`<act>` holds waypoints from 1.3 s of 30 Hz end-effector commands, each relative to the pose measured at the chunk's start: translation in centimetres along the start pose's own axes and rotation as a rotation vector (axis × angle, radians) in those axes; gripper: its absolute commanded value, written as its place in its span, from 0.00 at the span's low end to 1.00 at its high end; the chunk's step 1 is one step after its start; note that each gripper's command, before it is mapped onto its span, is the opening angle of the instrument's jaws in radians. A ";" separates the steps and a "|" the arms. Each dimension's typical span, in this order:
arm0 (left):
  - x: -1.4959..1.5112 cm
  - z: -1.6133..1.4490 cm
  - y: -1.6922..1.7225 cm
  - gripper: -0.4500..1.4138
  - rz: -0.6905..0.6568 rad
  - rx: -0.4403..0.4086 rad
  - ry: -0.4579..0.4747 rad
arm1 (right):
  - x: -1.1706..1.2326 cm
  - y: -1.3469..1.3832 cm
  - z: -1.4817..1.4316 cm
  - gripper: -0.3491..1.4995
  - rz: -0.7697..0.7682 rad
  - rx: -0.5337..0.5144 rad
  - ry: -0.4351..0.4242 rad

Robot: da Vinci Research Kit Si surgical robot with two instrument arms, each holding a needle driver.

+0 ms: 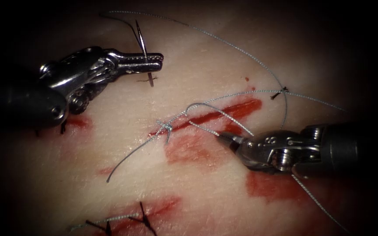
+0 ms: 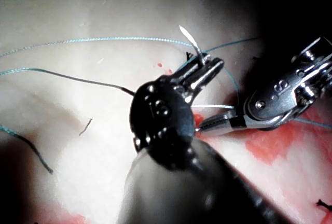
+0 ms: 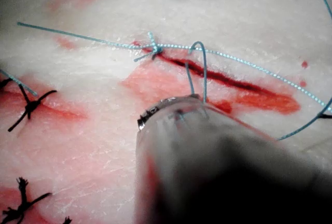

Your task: Wound Closure

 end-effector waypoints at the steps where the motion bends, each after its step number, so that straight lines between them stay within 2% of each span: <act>1: -0.05 0.03 -0.04 0.00 0.000 0.001 -0.001 | -0.08 0.07 -0.11 0.00 0.001 0.015 -0.008; 3: -0.04 0.02 -0.04 0.00 -0.001 0.008 0.003 | -0.30 0.33 -0.46 0.00 -0.025 0.020 -0.104; 7: -0.03 0.01 -0.05 0.00 -0.001 0.010 0.001 | -0.53 0.66 -0.68 0.00 -0.037 -0.005 -0.150; 8: -0.03 0.01 -0.05 0.00 0.004 0.015 0.003 | -0.65 0.84 -0.80 0.00 -0.047 -0.022 -0.169; 11: -0.02 -0.01 -0.06 0.00 0.015 0.020 0.002 | -0.82 1.09 -0.97 0.00 -0.060 -0.056 -0.231; 12: 0.00 -0.02 -0.06 0.00 0.014 0.022 0.003 | -0.91 1.24 -1.11 0.00 -0.053 -0.066 -0.239; 16: 0.01 -0.04 -0.07 0.00 0.018 0.029 0.003 | -1.02 1.53 -1.40 0.00 -0.046 -0.074 -0.247; 20: 0.02 -0.05 -0.07 0.00 0.018 0.031 0.000 | -1.07 1.61 -1.49 0.00 -0.044 -0.092 -0.276; 26: 0.01 -0.04 -0.07 0.00 0.018 0.031 0.000 | -0.91 1.38 -1.37 0.00 -0.011 -0.070 -0.233; 30: 0.01 -0.05 -0.07 0.00 0.018 0.033 0.001 | -0.91 1.37 -1.37 0.00 -0.013 -0.072 -0.234; 31: 0.01 -0.04 -0.07 0.00 0.018 0.035 -0.001 | -0.88 1.37 -1.35 0.06 -0.025 -0.071 -0.227; 33: 0.01 -0.04 -0.07 0.00 0.018 0.035 -0.001 | -0.80 1.34 -1.31 0.60 -0.027 -0.065 -0.186; 34: 0.01 -0.04 -0.07 0.00 0.018 0.037 -0.003 | -0.72 1.31 -1.28 0.70 -0.030 -0.060 -0.141; 37: 0.01 -0.03 -0.07 0.00 0.019 0.037 -0.003 | -0.51 1.17 -1.28 0.79 -0.013 -0.050 -0.012; 38: 0.01 -0.03 -0.07 0.00 0.019 0.038 -0.003 | -0.32 1.02 -1.31 0.76 0.014 -0.057 0.090; 39: 0.01 -0.03 -0.07 0.00 0.019 0.038 -0.003 | -0.10 0.84 -1.30 0.69 0.010 -0.068 0.106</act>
